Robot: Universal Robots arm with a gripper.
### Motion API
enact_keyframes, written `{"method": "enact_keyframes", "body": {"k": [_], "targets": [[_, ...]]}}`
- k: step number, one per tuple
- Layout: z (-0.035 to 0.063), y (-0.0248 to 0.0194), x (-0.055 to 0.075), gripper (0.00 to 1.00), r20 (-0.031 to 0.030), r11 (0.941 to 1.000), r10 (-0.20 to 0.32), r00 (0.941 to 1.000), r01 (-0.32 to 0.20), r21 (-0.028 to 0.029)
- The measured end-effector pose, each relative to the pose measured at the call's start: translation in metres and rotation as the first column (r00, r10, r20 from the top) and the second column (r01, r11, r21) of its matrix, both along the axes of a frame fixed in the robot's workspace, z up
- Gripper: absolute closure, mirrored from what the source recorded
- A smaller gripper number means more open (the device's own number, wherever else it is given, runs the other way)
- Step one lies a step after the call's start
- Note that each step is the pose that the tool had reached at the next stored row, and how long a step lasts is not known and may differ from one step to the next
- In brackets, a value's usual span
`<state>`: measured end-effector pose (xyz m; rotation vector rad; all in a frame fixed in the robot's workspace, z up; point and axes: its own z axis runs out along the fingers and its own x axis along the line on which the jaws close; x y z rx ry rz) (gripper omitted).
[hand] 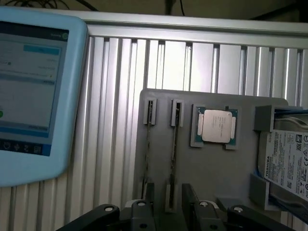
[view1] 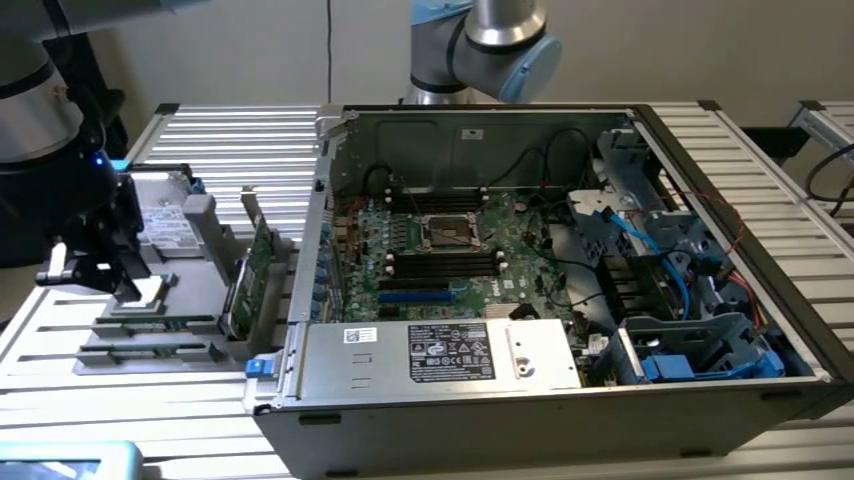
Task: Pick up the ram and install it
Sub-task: 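Pick up the ram and move it above insertion slot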
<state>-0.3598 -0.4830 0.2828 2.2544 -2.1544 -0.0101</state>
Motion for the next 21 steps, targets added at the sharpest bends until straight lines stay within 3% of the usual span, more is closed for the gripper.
{"method": "enact_keyframes", "body": {"k": [4,17,21], "targets": [[-0.0075,-0.007,0.0,0.64,0.0003,1.0,0.0,1.0,0.0,0.0009],[-0.031,-0.0131,0.0,0.64,0.0001,1.0,-0.004,1.0,0.004,0.0008],[-0.0382,-0.0184,0.0,0.64,0.0001,1.0,-0.004,1.0,0.004,0.001]]}}
